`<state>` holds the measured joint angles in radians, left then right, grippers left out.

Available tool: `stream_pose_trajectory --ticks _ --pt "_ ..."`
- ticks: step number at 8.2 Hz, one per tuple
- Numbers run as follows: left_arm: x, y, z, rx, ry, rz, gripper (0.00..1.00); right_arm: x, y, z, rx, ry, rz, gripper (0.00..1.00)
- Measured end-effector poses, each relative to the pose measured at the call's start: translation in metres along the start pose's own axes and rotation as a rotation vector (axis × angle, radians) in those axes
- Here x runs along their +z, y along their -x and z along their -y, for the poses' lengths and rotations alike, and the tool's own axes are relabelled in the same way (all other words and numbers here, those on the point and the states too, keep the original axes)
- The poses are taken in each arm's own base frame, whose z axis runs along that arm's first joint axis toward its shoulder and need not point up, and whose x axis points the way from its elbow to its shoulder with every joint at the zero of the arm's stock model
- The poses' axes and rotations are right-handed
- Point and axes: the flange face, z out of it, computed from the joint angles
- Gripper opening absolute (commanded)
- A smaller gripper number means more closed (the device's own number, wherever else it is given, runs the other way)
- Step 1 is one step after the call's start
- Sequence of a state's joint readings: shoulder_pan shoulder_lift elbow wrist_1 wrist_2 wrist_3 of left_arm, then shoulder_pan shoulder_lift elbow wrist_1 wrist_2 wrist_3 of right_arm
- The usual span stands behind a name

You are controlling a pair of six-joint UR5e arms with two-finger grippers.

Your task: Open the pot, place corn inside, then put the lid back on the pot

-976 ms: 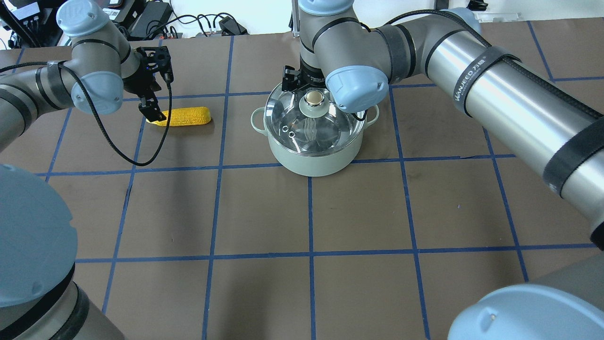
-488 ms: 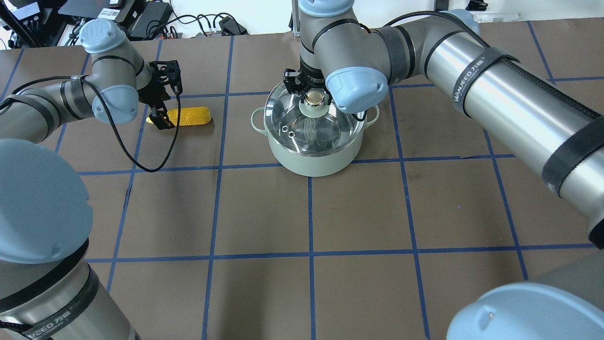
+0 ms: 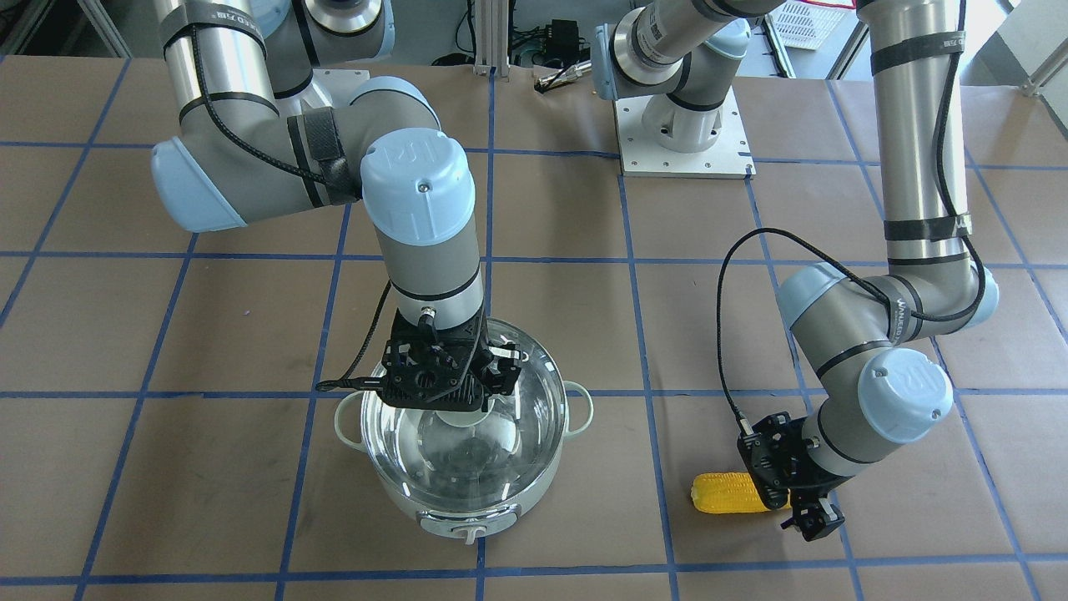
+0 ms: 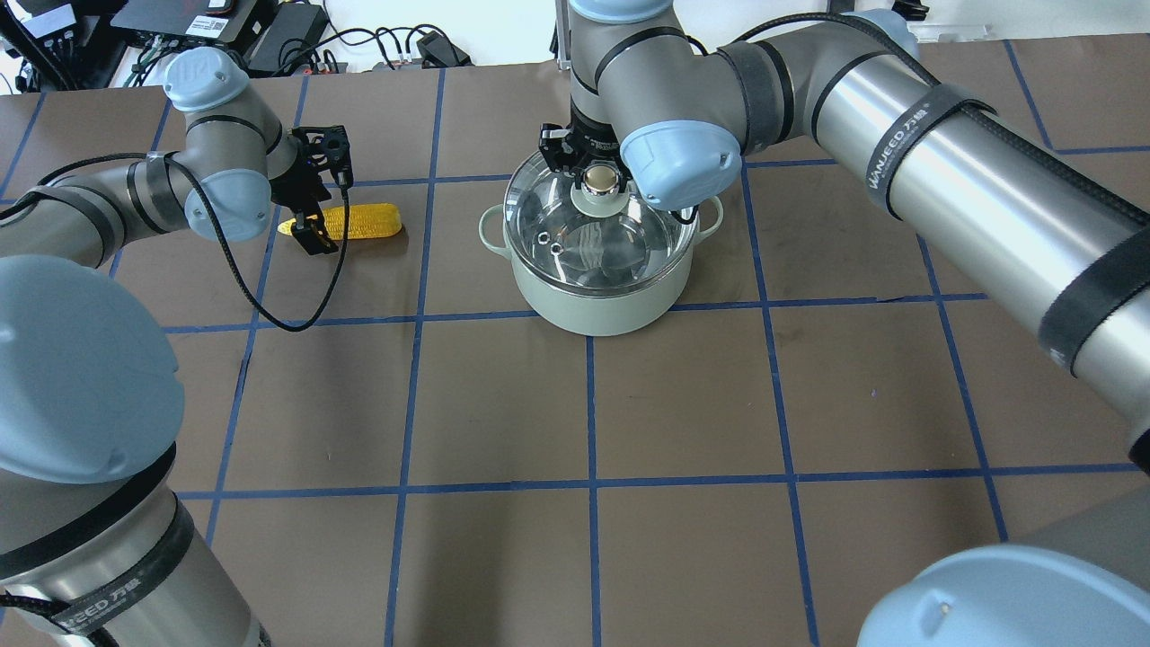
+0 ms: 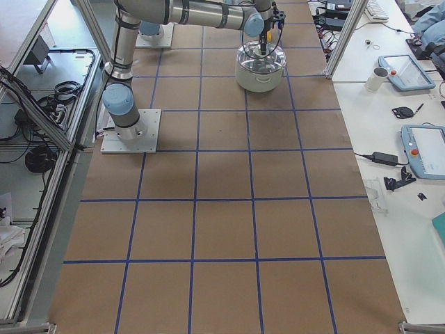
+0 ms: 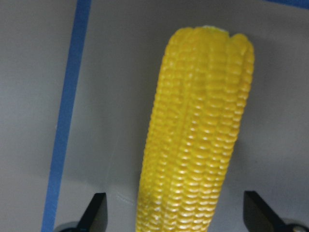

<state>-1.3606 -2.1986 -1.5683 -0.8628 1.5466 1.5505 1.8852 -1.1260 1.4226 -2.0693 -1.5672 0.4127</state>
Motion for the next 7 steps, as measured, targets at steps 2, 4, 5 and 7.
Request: stream_pose_trajectory --ticks 2,4,5,7 --pt "0.005 0.000 0.002 0.003 -0.017 -0.009 0.00 -0.036 -0.005 0.001 -0.012 -0.039 0.016 0.16" --pt "0.000 0.000 0.000 0.008 0.002 -0.003 0.00 -0.090 -0.034 -0.004 -0.062 -0.033 0.004 0.14" --pt "-0.006 0.001 -0.001 0.009 0.011 0.005 0.00 -0.119 -0.063 -0.007 -0.082 -0.013 -0.008 0.13" --pt "-0.030 0.000 0.001 0.013 0.020 0.021 0.00 -0.168 -0.126 -0.019 -0.157 0.052 -0.035 0.11"
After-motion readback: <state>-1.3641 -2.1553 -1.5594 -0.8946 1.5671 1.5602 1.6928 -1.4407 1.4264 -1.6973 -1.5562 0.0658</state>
